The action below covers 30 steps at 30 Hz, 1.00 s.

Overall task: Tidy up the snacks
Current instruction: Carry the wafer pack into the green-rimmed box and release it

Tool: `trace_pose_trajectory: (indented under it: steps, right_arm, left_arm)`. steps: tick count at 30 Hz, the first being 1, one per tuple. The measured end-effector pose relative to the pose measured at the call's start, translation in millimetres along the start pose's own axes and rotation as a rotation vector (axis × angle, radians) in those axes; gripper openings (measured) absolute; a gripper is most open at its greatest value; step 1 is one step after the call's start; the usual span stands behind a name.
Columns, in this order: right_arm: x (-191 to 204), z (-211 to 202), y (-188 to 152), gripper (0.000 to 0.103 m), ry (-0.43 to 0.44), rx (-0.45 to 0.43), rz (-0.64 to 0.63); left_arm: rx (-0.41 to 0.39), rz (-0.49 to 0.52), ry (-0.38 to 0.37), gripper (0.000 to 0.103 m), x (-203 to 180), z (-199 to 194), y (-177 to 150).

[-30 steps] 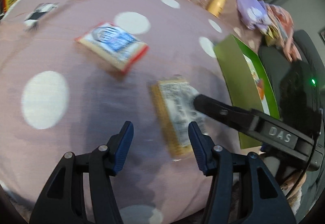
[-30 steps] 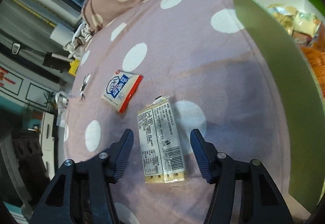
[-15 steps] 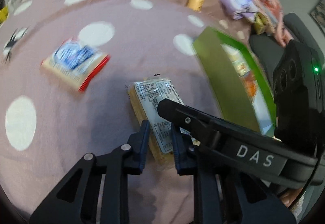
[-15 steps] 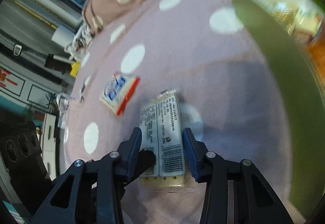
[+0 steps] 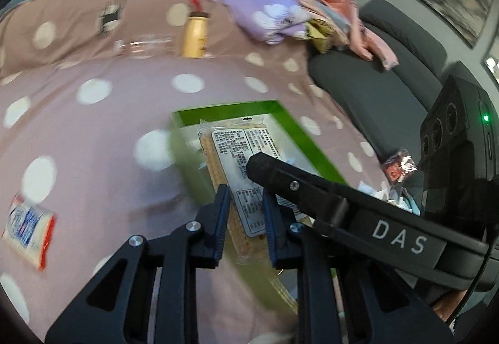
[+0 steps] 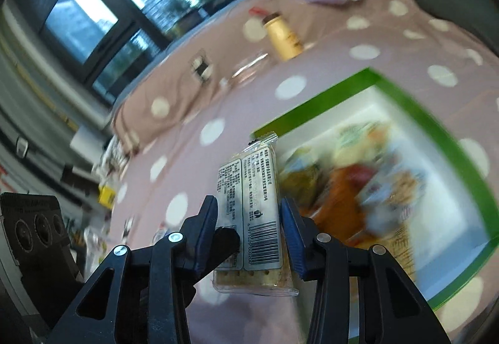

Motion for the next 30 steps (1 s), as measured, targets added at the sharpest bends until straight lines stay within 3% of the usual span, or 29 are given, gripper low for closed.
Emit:
trace_pose_trajectory:
  steps: [4,10,22,24,26,30]
  right_arm:
    - [-32.6,2.7,25.1,0.045,-0.035,-0.032,0.059]
    - [-66.4,24.1,31.5,0.045,-0.056,-0.024,0.134]
    - [-90.6,47.9,25.9,0.045,-0.089,0.02,0.2]
    - [-90.6,45.3,26.2,0.045,-0.102,0.01,0.189]
    - [-87.9,39.3,27.4,0.047,-0.105,-0.011,0.177]
    - [-78.6,25.4,29.0,0.061,-0.086,-0.056,0.157]
  left_arm:
    - [0.025,0.017,-0.032,0.018,-7.3,32.2,15.4]
    - [0.097,0.025,-0.049,0.018,-5.3,72.0,9.8]
    - [0.135,-0.014,-0.049,0.02,1.6,92.8,2.0]
    - [0.139,-0.004,-0.052,0.024,-1.2,88.1,1.3]
    - [0.141,0.005,-0.042,0.036,-2.7,80.5,1.1]
    - [0.105,0.017,0.008,0.047,4.2,56.1,2.4]
Point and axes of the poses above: each gripper's, at about its wrist camera, not at the fingertips, and z roughly the way its jaws point, x to its left, y to its top, the point moved 10 cm from there along z, roughly the way its jaws point, and after that the axes turned 13 degrees about -y, right-handed, at the moved point
